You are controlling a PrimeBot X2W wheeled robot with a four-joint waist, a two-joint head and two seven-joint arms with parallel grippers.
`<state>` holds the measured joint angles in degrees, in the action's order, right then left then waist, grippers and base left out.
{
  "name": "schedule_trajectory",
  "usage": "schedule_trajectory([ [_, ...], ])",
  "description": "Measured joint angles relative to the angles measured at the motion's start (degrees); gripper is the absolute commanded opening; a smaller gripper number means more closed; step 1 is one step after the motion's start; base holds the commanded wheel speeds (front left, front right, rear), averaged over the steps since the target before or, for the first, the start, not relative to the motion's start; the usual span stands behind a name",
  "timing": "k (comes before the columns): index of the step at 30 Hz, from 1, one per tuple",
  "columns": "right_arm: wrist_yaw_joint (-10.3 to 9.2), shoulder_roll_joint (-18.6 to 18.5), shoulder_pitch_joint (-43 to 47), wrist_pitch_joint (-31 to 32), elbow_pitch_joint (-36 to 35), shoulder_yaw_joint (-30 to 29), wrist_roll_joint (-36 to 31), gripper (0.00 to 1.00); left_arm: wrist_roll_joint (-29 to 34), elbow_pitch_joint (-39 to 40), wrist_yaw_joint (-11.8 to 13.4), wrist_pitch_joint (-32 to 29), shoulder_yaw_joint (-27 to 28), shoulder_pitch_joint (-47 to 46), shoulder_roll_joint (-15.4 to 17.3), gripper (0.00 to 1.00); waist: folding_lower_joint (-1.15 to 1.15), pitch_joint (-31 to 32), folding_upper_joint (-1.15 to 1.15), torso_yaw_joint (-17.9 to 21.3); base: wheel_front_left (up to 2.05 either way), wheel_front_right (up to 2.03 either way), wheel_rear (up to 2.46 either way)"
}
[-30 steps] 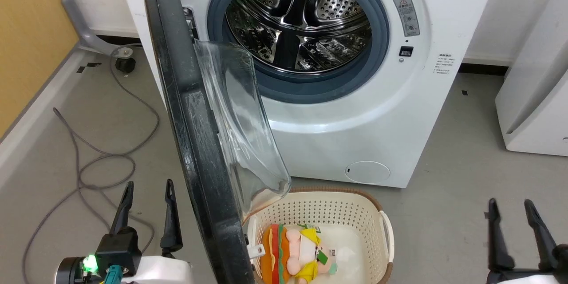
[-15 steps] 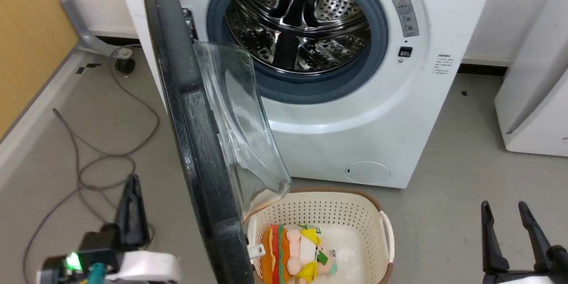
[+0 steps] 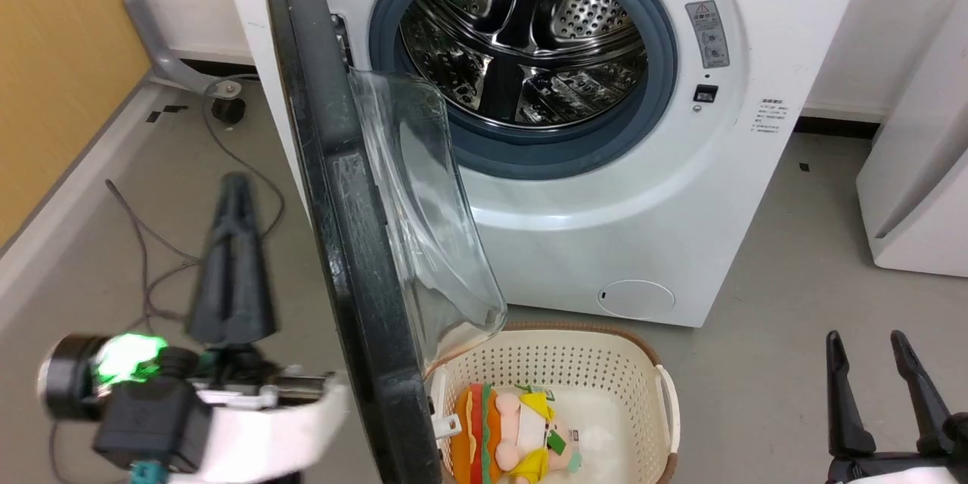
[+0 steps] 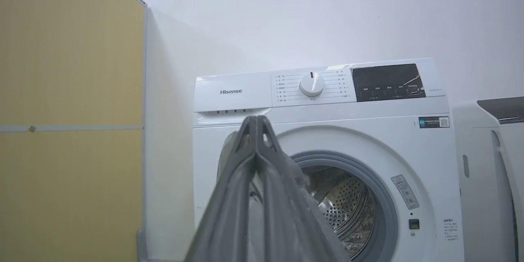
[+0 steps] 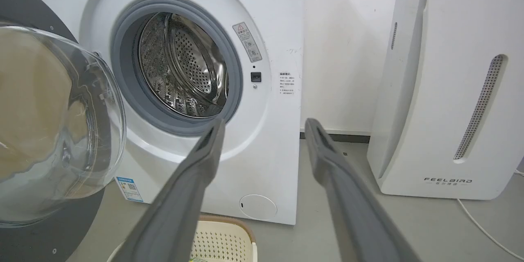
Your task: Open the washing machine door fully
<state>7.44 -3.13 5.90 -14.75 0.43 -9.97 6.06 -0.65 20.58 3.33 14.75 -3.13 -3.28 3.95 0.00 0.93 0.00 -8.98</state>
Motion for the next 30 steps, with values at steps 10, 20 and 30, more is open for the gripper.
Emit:
schedule_trajectory([
  [10,0.01,0.0,0.0,0.0,-0.2,0.3,0.0,1.00,0.0,4.2,-4.1,0.0,-14.2,-1.7,-0.9,0.00,0.00,0.3,0.00,0.0,0.00,0.00,0.00],
  [20,0.00,0.0,0.0,0.0,-0.1,0.8,-0.5,1.00,0.1,2.1,-6.9,0.0,-26.1,-1.7,-1.0,0.00,0.00,0.7,0.00,-0.6,0.00,0.00,0.00],
  [30,0.00,0.0,0.4,0.0,0.1,1.3,-0.5,1.00,0.6,-5.1,-8.0,0.0,-33.0,2.3,0.0,0.00,0.00,1.0,0.00,-2.2,0.00,0.00,0.00],
])
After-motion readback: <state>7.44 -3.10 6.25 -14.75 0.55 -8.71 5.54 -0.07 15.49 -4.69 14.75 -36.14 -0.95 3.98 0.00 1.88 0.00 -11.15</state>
